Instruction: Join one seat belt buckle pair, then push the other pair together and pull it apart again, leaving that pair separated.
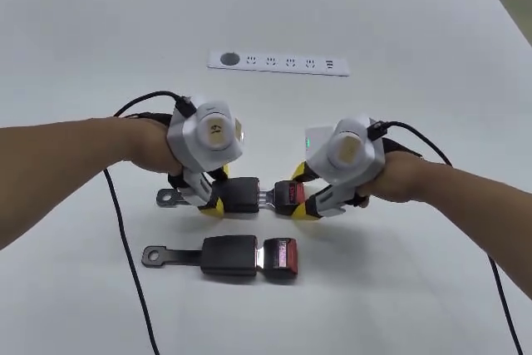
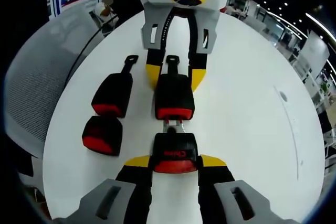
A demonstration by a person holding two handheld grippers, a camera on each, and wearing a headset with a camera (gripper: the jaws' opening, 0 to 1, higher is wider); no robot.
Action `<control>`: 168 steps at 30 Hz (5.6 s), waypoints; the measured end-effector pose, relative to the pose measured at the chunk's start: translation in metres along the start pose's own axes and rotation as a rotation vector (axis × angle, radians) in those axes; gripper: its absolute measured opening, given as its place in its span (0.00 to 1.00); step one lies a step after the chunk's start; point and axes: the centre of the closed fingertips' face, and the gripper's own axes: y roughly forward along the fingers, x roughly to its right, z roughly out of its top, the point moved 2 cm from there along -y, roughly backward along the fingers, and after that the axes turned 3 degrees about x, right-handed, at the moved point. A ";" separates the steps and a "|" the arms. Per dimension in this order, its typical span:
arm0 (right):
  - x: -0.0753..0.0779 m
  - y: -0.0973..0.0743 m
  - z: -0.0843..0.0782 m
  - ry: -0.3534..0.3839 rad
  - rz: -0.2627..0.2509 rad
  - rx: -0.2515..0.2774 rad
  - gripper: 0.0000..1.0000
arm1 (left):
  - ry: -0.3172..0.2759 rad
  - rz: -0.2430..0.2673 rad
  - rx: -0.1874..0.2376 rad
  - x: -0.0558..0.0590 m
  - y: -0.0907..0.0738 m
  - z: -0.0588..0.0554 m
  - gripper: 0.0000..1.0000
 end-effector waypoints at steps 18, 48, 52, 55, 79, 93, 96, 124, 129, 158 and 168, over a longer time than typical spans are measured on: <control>-0.002 0.001 0.004 0.014 -0.005 -0.021 0.28 | -0.013 0.008 0.006 0.002 -0.001 0.001 0.31; -0.002 0.009 0.014 0.004 -0.013 -0.020 0.27 | 0.002 0.007 -0.004 0.003 -0.001 0.003 0.31; -0.002 0.009 0.015 -0.005 -0.017 -0.020 0.28 | 0.007 0.006 -0.002 0.002 -0.001 0.002 0.31; -0.003 0.009 0.015 -0.004 -0.018 -0.021 0.28 | 0.002 0.007 -0.006 0.002 0.000 0.002 0.31; 0.000 0.001 -0.002 0.010 -0.018 0.011 0.30 | -0.028 0.006 -0.010 0.002 -0.002 0.002 0.33; 0.000 -0.005 -0.007 0.003 -0.021 -0.006 0.30 | -0.028 0.006 -0.007 0.003 -0.002 0.002 0.33; 0.000 -0.008 -0.012 0.005 -0.019 -0.012 0.30 | -0.027 0.004 -0.007 0.003 -0.002 0.002 0.33; -0.002 -0.032 -0.046 0.016 0.003 -0.080 0.31 | -0.016 0.003 0.000 0.001 -0.001 0.000 0.33; -0.002 -0.037 -0.051 0.018 0.005 -0.087 0.31 | -0.011 0.003 -0.001 0.003 -0.002 0.002 0.33; 0.001 -0.045 -0.062 -0.006 -0.027 -0.110 0.44 | -0.014 0.056 0.028 0.001 -0.007 0.002 0.36; 0.002 -0.060 -0.064 0.006 -0.057 -0.086 0.49 | -0.041 0.083 0.046 0.005 -0.019 -0.001 0.38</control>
